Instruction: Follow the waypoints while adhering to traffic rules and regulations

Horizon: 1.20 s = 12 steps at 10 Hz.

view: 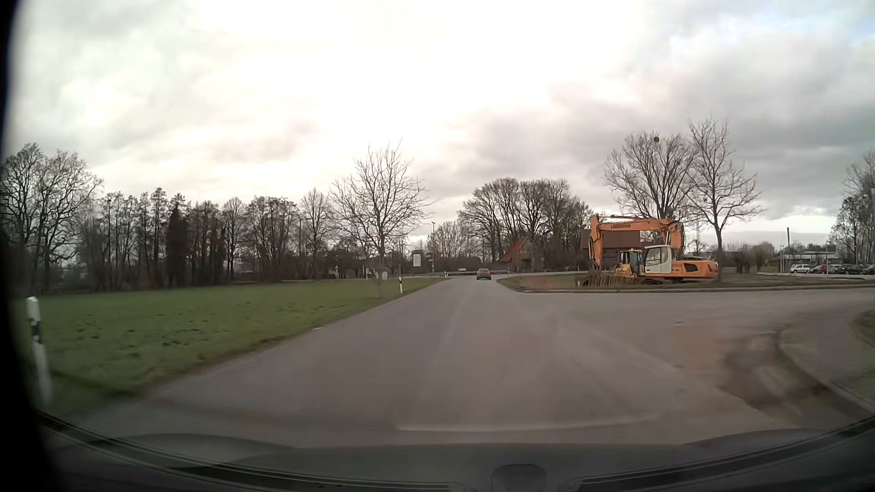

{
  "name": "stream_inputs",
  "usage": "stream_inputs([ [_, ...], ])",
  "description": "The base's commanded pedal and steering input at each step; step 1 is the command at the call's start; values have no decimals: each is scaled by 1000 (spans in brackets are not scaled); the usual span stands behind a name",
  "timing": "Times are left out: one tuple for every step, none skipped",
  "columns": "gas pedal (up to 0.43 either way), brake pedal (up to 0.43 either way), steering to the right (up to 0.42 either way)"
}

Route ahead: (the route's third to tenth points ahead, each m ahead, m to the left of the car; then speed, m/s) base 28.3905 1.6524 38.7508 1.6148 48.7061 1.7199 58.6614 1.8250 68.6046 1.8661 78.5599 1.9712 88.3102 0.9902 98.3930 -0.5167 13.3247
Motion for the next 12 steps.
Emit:
stream_inputs([
  [138, 0, -4],
  [138, 0, -3],
  [138, 0, -3],
  [138, 0, -4],
  [138, 0, -3],
  [138, 0, -3],
  [138, 0, -3],
  [138, 0, -1],
  [150, 0, 1],
  [150, 0, 3],
  [157, 0, 3],
  [177, 0, 4],
])
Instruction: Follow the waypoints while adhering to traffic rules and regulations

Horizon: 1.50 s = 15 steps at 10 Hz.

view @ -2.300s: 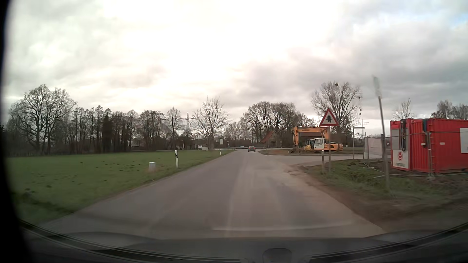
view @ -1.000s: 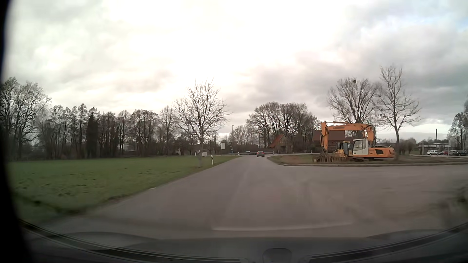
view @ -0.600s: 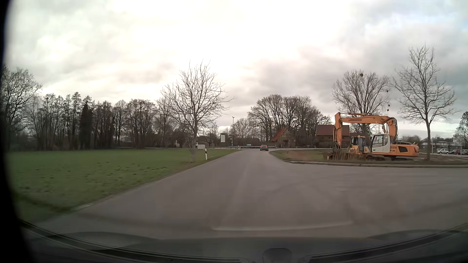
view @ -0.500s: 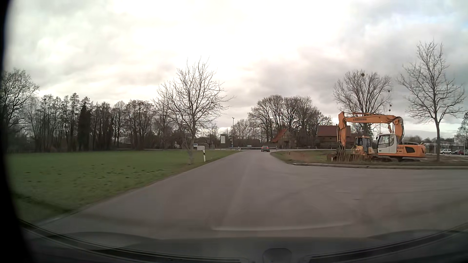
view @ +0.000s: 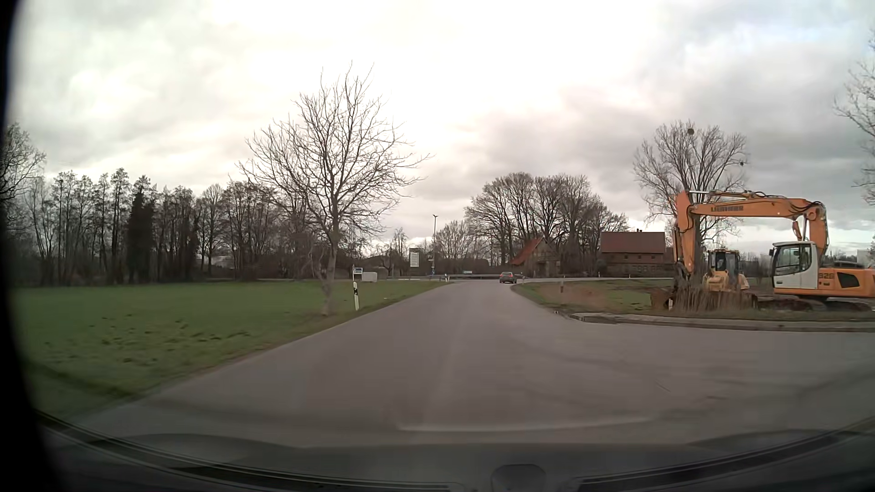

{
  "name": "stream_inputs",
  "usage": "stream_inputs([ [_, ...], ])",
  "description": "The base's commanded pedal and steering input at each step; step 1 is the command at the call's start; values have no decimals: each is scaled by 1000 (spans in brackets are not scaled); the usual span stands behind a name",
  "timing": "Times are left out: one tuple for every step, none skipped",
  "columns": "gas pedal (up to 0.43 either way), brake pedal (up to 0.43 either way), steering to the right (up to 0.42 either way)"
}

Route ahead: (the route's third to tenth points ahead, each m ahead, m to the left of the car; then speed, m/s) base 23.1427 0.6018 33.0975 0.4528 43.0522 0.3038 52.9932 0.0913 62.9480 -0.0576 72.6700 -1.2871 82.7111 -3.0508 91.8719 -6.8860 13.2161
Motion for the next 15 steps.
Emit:
stream_inputs([
  [177, 0, 4],
  [177, 0, 5],
  [177, 0, 7],
  [177, 0, 7],
  [177, 0, 8],
  [177, 0, 7],
  [177, 0, 6],
  [177, 0, 6],
  [177, 0, 6],
  [177, 0, 6],
  [169, 0, 6],
  [169, 0, 6],
  [157, 0, 6],
  [157, 0, 6],
  [157, 0, 6],
])
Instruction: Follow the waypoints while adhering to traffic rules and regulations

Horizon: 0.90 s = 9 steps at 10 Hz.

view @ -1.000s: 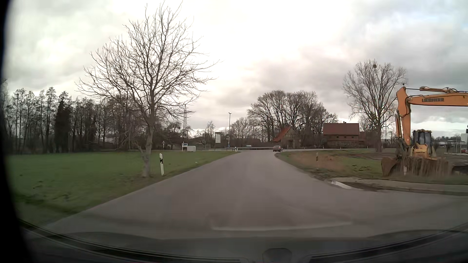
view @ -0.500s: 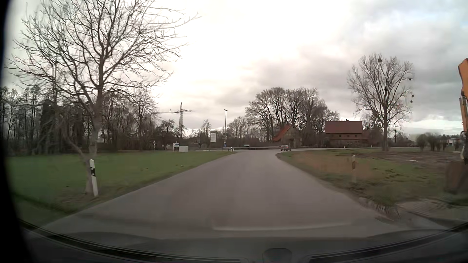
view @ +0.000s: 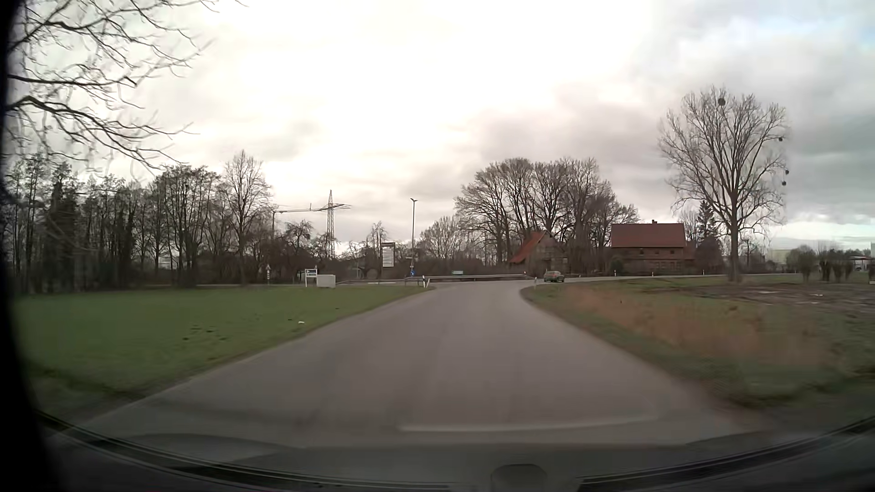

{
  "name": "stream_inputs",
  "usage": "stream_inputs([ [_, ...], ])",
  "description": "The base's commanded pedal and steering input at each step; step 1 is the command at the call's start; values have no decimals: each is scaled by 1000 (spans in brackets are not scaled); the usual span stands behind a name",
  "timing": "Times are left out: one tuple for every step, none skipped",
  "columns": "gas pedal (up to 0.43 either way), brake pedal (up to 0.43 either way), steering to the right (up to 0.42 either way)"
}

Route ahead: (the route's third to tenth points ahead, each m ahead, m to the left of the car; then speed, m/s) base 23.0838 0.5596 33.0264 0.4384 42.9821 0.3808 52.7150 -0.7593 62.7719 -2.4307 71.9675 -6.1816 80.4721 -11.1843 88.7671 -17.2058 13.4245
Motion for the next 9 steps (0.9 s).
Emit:
stream_inputs([
  [157, 0, 6],
  [157, 0, 5],
  [157, 0, 5],
  [157, 0, 5],
  [157, 0, 6],
  [157, 0, 5],
  [169, 0, 5],
  [169, 0, 6],
  [169, 0, 6],
])
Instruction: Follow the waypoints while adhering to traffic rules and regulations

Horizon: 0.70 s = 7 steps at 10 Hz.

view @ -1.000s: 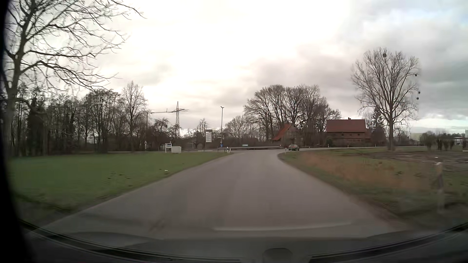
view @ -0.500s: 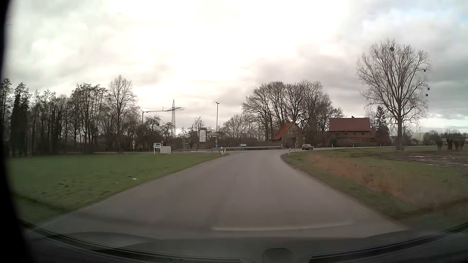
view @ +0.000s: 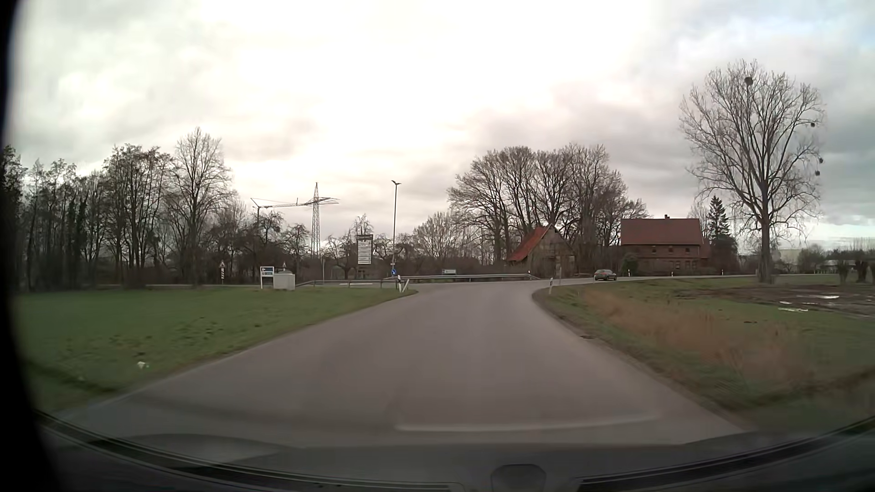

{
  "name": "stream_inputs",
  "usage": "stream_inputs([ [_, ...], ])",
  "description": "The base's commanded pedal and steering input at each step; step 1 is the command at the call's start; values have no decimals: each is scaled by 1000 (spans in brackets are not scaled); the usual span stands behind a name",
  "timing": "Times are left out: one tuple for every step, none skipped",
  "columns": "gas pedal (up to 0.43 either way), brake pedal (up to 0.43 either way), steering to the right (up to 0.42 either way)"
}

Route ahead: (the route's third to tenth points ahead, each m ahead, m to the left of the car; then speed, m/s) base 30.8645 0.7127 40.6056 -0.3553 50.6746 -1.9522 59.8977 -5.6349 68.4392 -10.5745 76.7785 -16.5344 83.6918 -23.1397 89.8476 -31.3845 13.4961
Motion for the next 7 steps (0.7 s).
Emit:
stream_inputs([
  [169, 0, 7],
  [169, 0, 8],
  [169, 0, 9],
  [169, 0, 10],
  [169, 0, 11],
  [169, 0, 11],
  [169, 0, 12],
])
